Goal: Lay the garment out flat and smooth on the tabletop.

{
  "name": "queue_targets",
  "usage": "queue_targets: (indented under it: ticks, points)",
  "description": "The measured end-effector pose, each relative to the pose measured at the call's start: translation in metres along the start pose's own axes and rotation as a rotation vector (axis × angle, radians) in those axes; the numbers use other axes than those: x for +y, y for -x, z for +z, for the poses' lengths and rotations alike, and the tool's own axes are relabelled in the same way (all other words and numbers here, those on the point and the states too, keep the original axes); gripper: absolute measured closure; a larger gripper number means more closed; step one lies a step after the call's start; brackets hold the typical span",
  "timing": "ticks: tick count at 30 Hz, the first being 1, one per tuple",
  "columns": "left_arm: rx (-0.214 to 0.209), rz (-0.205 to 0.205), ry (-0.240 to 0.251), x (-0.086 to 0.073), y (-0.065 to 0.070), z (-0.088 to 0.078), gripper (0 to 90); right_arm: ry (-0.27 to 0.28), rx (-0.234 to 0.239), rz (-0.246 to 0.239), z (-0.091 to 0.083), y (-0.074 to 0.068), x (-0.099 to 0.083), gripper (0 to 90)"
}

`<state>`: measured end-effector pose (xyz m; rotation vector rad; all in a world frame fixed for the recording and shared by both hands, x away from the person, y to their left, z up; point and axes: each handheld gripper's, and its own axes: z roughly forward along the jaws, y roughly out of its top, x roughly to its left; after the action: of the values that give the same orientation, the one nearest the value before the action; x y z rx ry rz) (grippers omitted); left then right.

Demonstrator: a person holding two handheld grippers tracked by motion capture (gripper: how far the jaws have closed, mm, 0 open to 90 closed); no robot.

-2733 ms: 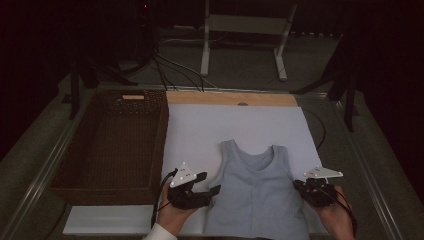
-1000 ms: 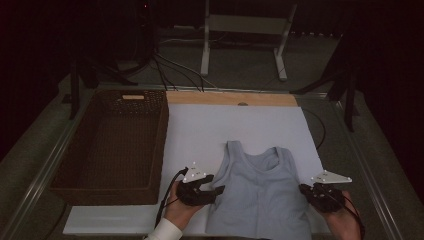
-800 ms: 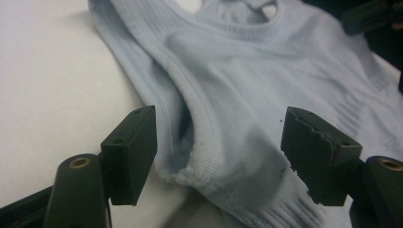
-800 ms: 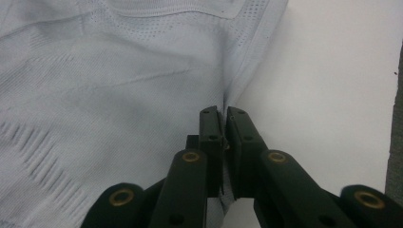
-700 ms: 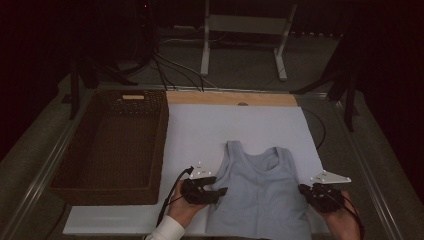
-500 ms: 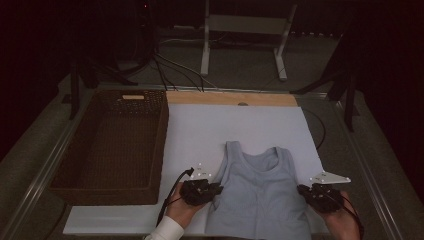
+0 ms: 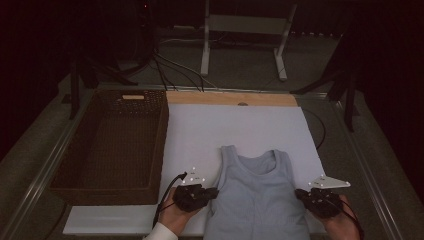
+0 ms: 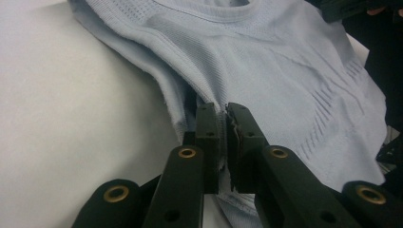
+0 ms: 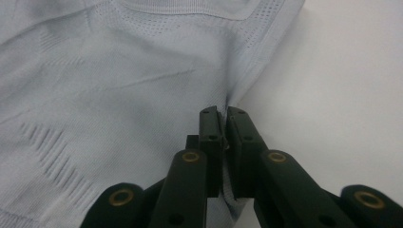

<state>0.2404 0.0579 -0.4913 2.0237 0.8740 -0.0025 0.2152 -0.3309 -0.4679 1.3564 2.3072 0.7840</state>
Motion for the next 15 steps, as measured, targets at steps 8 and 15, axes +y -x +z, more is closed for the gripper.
queue_targets:
  ticks: [8, 15]
  points:
    - [-0.03, 0.031, 0.004, -0.006, 0.007, -0.011, 82.0, -0.001, 0.038, -0.015, 0.0, -0.004, 0.001, 83.8]
    - [-0.012, 0.046, 0.068, 0.001, 0.004, -0.013, 52.9, 0.065, 0.05, 0.008, 0.001, -0.001, 0.004, 50.9]
